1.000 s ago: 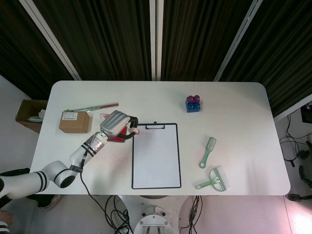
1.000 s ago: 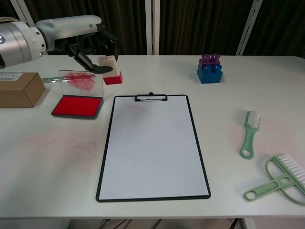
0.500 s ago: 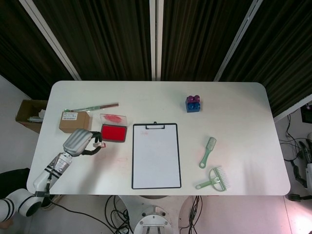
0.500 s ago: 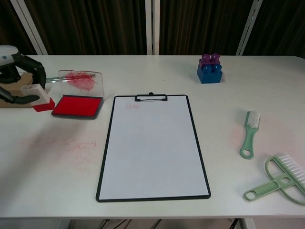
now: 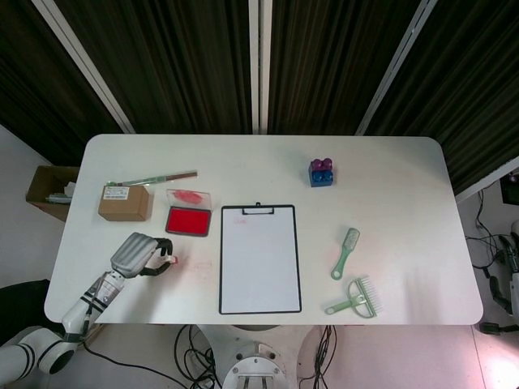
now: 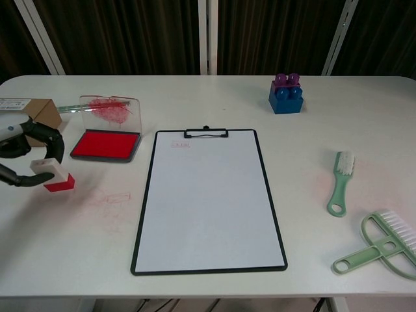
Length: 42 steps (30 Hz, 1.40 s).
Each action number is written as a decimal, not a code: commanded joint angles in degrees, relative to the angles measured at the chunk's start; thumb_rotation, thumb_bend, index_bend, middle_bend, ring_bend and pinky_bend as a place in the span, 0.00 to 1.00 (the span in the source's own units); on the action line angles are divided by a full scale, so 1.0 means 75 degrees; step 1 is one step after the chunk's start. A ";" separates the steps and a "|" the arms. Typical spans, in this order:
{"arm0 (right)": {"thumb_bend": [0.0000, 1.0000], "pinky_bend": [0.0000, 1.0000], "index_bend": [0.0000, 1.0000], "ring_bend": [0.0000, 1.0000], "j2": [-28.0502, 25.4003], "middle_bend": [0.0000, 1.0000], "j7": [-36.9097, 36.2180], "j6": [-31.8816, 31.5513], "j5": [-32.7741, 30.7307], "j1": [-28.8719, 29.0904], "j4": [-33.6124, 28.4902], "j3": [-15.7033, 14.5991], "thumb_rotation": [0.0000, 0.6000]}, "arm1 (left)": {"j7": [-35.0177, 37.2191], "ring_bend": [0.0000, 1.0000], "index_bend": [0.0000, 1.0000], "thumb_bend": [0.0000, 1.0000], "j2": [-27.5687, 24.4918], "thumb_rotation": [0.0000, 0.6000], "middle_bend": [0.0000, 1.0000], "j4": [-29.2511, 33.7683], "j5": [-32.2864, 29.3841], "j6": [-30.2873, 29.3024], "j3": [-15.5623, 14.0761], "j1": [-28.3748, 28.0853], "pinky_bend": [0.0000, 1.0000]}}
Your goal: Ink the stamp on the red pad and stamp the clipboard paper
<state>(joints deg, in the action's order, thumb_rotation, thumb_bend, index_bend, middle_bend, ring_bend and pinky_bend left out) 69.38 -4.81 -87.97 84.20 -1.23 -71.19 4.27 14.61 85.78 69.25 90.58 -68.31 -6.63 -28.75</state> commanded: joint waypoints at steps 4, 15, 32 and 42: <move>0.39 0.00 0.00 0.00 -0.0014 0.00 -0.0008 0.0018 -0.0020 -0.0001 0.0002 0.0001 1.00 | -0.0133 1.00 0.63 0.41 0.0341 1.00 0.65 -0.0509 0.0086 0.0067 -0.0032 0.0130 1.00; 0.39 0.00 0.00 0.00 -0.0040 0.00 0.0067 0.0041 -0.0016 0.0017 -0.0082 -0.0005 1.00 | 0.0046 1.00 0.53 0.38 0.0380 1.00 0.55 -0.0784 0.0298 0.0023 -0.0037 0.0180 1.00; 0.38 0.00 0.00 0.00 -0.0037 0.00 0.0039 0.0113 -0.0067 0.0026 -0.0057 -0.0010 1.00 | 0.0037 1.00 0.38 0.33 0.0334 1.00 0.44 -0.0837 0.0488 0.0015 -0.0045 0.0202 1.00; 0.38 0.00 0.00 0.00 -0.0160 0.00 -0.0112 -0.0123 -0.0126 -0.0049 -0.0054 0.0115 1.00 | -0.0474 0.91 0.34 0.24 -0.0580 1.00 0.36 -0.0071 0.0440 -0.1188 0.0301 0.0624 0.98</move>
<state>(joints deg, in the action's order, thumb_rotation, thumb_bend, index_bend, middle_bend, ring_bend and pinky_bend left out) 68.35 -5.48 -88.70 83.32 -1.48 -71.59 5.00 12.88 84.64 66.13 94.45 -73.59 -5.66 -25.79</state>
